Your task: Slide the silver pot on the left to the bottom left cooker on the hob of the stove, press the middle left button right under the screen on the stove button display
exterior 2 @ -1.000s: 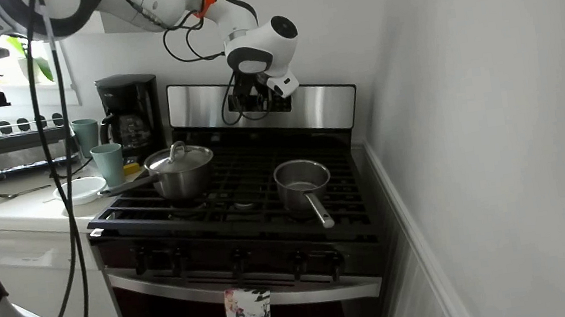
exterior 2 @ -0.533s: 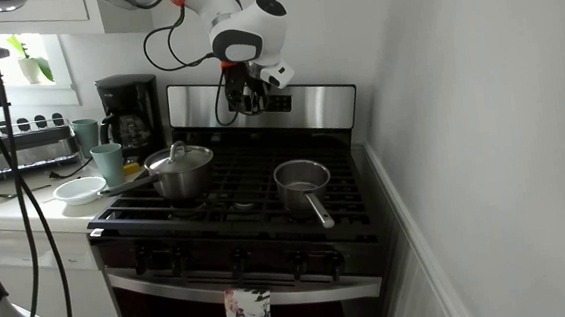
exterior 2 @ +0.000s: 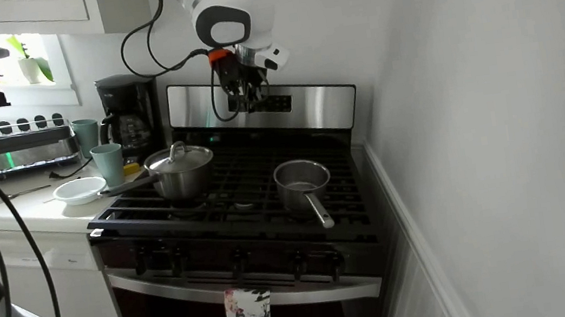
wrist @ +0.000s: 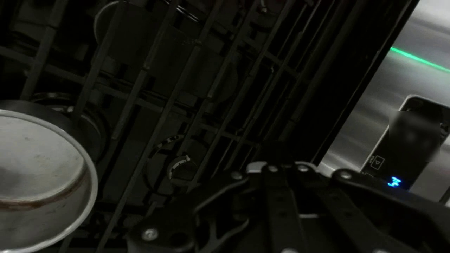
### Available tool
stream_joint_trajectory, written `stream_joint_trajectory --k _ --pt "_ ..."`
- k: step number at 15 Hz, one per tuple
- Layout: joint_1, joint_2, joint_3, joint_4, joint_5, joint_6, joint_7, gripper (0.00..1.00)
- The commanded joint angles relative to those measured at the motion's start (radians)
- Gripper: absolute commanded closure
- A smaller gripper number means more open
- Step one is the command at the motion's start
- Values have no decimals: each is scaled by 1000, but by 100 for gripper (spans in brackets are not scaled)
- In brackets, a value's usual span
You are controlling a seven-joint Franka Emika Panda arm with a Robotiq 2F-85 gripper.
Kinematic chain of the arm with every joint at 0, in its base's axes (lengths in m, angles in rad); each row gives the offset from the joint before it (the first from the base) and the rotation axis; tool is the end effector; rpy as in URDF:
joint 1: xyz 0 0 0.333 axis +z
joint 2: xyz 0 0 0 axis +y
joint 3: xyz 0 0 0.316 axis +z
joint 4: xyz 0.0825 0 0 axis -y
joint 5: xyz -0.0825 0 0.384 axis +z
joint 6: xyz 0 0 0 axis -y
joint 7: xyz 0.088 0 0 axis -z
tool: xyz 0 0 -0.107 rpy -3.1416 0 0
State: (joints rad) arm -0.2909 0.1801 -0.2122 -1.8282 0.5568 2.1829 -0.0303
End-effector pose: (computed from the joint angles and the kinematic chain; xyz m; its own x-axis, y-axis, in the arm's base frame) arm 0.5625 -0.2795 0.4578 0.7063 -0.6970 0.1237 -0.5889 -0.6755 -0.4437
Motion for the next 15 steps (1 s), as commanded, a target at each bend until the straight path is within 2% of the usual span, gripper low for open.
stream_joint_trajectory --k 1,2,4,5,6,9,15 --pt "7 -110 -3 -95 -88 -23 -45 96" --pt "9 -127 -4 -105 -106 -36 -55 72" --pt "12 -154 -5 -122 -124 -51 -69 69" --pt "11 -159 -3 -128 -73 -46 -74 62" --pt "11 -108 -8 -77 -91 -44 -54 81" --pt "15 -130 -10 -94 -90 -44 -56 63" --pt "15 -132 -10 -101 -90 -44 -57 62"
